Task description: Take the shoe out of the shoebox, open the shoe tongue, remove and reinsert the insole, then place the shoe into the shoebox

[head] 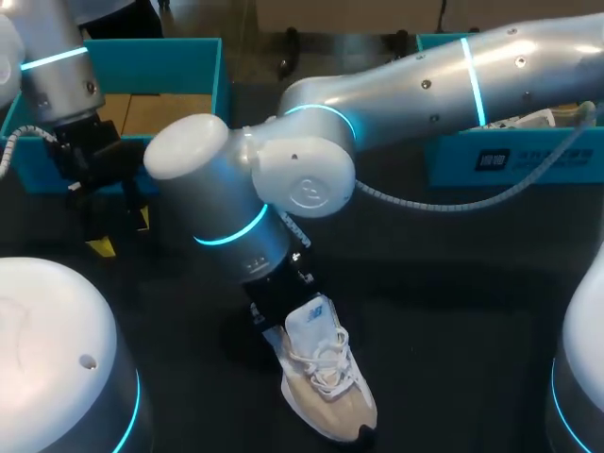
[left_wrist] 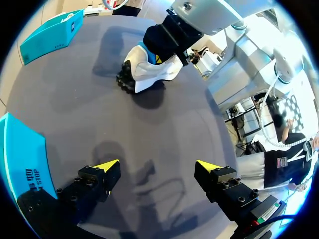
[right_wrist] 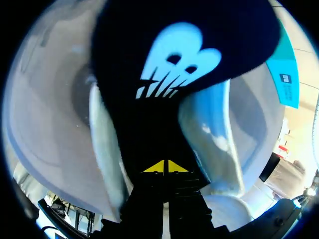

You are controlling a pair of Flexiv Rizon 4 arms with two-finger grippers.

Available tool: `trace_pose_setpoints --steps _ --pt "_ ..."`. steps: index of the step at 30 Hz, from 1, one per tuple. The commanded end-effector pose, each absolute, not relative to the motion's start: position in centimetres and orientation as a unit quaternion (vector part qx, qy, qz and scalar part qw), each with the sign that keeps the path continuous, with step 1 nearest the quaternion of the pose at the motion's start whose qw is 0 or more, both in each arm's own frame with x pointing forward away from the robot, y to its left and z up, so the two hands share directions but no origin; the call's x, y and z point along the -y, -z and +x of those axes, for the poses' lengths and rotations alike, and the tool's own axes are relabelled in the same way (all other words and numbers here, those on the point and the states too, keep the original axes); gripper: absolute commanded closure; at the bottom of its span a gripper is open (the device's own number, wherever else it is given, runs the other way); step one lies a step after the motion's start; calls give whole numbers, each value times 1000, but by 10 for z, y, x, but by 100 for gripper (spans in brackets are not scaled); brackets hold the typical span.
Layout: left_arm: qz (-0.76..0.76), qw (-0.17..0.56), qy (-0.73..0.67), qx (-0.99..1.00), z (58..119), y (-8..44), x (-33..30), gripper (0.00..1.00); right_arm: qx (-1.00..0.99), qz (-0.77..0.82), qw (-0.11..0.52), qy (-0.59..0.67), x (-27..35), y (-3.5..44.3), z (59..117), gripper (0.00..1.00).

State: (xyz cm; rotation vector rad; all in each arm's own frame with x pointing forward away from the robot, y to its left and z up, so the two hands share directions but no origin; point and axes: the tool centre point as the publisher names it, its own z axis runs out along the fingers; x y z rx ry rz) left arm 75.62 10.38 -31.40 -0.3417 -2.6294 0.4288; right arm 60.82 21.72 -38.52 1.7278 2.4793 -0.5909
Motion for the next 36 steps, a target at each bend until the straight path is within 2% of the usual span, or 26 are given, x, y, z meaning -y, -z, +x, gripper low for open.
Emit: trace_pose_setpoints --steps 1,5,13,18,26,36 --pt "-122 219 -154 956 749 312 -104 0 -807 564 11 174 -205 400 607 100" --pt "-121 221 -153 956 748 313 -102 0 -814 557 14 164 -203 400 615 100" --pt "-114 223 -156 955 749 314 -102 0 -829 528 70 171 -219 353 629 100" --pt "-110 225 -160 955 753 317 -105 0 -837 510 95 174 -225 342 638 100" --pt "-105 227 -161 955 758 318 -106 0 -831 511 84 206 -213 352 647 100" --pt "-106 229 -154 955 760 318 -93 0 -809 534 32 243 -200 368 619 100"
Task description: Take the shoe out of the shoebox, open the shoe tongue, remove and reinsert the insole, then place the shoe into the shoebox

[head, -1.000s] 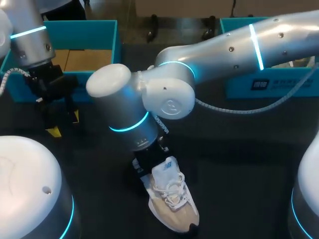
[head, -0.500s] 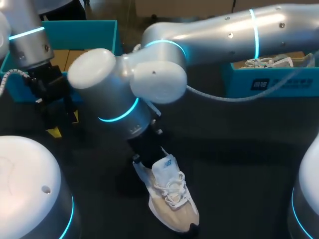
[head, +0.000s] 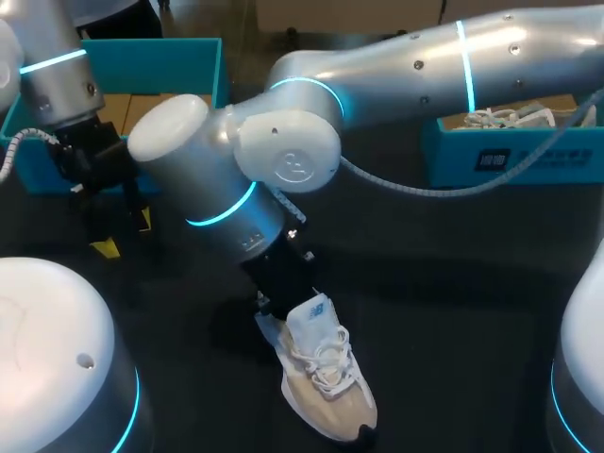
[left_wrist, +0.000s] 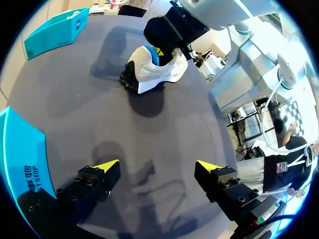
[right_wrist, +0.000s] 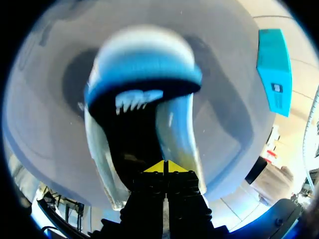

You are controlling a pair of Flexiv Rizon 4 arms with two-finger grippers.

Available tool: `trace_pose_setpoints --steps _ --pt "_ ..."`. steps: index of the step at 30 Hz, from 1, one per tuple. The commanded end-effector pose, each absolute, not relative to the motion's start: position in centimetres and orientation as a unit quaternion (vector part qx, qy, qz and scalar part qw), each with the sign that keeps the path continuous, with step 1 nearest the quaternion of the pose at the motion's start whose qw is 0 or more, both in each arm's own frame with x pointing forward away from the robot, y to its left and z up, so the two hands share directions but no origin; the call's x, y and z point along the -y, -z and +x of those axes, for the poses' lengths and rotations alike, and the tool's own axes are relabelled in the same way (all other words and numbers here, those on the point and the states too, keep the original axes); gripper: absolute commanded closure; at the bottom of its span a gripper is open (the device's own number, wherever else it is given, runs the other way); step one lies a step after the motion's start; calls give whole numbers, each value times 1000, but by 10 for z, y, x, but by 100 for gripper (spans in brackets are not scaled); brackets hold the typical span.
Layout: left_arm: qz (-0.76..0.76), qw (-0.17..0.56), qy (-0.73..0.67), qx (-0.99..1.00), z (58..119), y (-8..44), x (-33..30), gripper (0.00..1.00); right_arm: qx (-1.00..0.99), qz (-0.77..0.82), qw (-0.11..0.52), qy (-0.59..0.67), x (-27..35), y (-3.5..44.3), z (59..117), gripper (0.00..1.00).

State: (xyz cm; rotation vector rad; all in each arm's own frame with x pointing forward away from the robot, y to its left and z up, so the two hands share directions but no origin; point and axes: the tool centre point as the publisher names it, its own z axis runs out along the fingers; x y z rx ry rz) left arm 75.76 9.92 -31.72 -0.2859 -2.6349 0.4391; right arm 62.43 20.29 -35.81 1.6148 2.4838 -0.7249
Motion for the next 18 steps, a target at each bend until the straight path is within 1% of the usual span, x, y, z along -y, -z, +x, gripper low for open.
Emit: trace_pose_setpoints --steps 1,7,11,15,18 --pt "-108 229 -153 955 760 318 -91 0 -808 536 26 245 -199 371 615 100" --pt "-112 229 -150 955 759 316 -86 0 -801 550 -7 235 -199 391 606 100" --pt "-113 228 -150 956 758 315 -85 0 -807 548 -19 219 -202 403 609 100" --pt "-113 227 -150 956 756 315 -86 0 -809 546 -20 215 -208 402 615 100" --pt "-112 227 -151 956 754 315 -87 0 -811 545 -3 214 -211 389 619 100"
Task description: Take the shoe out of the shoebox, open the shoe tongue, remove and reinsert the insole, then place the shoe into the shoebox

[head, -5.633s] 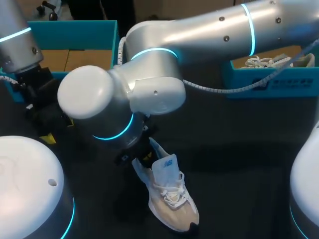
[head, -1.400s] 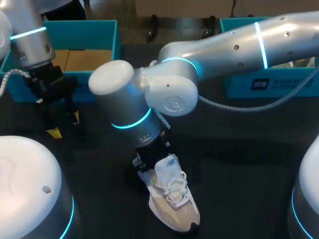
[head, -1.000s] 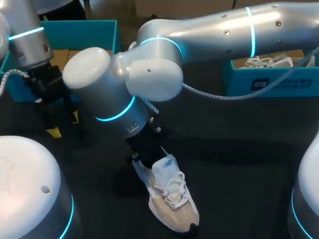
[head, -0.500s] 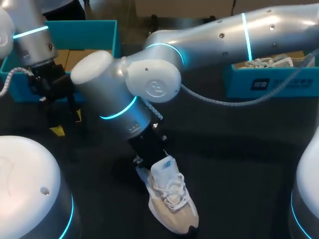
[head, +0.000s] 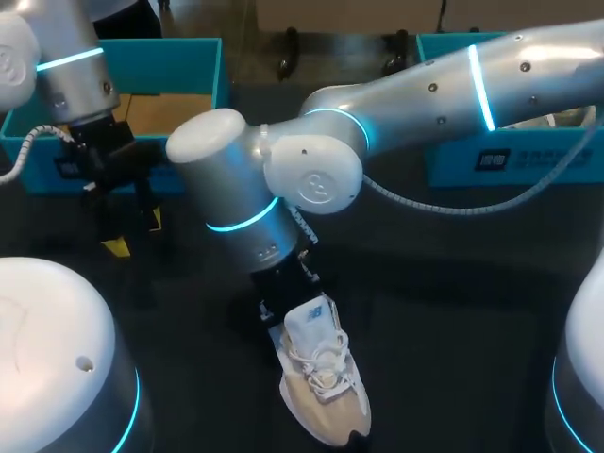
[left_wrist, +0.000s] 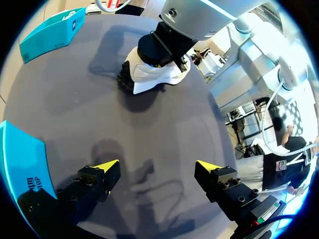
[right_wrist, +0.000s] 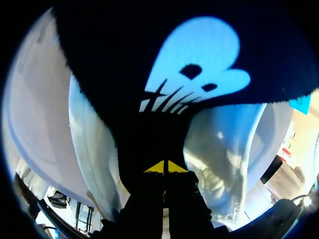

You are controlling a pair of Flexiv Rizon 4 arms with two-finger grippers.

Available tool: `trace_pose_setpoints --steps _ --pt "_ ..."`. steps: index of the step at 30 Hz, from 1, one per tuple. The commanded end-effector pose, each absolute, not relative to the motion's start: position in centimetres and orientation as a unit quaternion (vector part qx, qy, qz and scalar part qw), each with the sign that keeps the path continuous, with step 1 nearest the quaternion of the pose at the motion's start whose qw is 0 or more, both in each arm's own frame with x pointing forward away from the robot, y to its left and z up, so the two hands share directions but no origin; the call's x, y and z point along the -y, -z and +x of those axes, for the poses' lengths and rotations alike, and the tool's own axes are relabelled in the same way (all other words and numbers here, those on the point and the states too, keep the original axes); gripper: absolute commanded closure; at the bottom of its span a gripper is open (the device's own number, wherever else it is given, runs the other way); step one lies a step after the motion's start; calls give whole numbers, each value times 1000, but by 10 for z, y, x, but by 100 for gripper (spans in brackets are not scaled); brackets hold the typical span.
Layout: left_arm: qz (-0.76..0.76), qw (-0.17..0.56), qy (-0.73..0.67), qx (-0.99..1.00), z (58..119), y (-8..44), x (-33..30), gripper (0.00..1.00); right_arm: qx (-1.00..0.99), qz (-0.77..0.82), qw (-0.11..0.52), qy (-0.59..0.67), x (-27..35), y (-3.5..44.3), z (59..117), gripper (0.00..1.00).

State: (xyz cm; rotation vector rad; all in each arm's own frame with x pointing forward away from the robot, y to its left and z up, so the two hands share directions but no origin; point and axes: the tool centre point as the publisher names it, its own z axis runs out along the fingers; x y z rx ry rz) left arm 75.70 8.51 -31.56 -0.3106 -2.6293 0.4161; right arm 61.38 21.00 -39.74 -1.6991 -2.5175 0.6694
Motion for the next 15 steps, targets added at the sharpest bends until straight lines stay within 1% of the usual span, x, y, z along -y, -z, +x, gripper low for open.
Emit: trace_pose_setpoints --steps 1,6,9,15 --pt "-112 227 -152 956 754 315 -88 0 809 -548 -1 -216 -211 384 620 100" --pt "-109 225 -158 955 752 315 -93 0 818 -538 -32 -203 -216 355 624 100" --pt "-108 225 -161 955 751 316 -95 0 823 -533 -44 -190 -220 346 628 100" --pt "-105 226 -163 955 750 317 -99 0 832 -531 -67 -144 -226 344 642 100"
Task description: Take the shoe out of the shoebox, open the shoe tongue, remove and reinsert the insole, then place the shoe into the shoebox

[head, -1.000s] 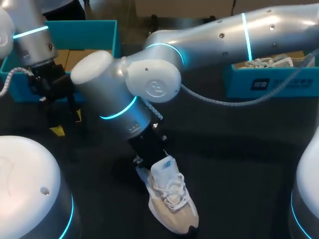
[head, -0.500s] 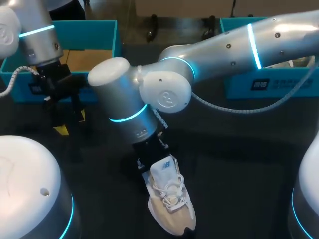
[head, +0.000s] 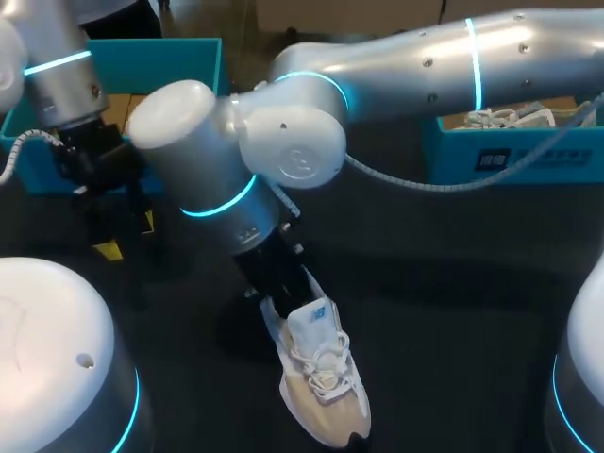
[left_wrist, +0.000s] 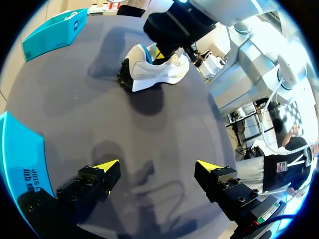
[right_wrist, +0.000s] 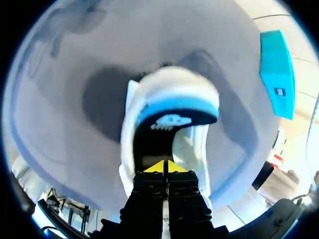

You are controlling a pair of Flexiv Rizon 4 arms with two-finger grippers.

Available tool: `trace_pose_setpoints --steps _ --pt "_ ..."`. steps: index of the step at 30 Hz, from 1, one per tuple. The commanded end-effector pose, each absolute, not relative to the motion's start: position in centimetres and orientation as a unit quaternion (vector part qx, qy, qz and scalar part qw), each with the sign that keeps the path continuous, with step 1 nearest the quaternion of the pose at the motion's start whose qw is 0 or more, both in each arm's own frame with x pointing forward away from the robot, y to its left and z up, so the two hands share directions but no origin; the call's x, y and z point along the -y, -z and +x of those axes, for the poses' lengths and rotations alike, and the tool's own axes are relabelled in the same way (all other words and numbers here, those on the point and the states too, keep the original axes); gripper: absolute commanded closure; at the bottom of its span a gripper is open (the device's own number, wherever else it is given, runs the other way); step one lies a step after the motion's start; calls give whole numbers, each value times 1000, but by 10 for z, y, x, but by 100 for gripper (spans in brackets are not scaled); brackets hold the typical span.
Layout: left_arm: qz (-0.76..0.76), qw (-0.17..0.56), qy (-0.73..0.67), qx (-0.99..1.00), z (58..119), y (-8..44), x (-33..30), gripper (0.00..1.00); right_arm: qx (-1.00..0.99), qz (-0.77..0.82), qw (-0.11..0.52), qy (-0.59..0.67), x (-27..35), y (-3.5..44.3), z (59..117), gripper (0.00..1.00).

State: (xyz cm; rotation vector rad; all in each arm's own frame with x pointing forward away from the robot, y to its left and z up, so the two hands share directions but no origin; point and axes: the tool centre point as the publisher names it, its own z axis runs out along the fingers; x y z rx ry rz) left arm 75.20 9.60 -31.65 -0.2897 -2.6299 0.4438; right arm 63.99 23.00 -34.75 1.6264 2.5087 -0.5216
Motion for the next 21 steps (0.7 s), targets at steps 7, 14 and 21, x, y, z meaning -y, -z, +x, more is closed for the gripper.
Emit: trace_pose_setpoints --steps 7,14,21 --pt "-104 222 -163 956 748 314 -103 0 -836 528 97 112 -231 355 657 100" --pt "-103 222 -158 957 748 314 -105 0 -843 524 82 93 -228 377 666 100" --pt "-109 225 -154 956 752 315 -101 0 -836 537 56 103 -227 394 651 100"
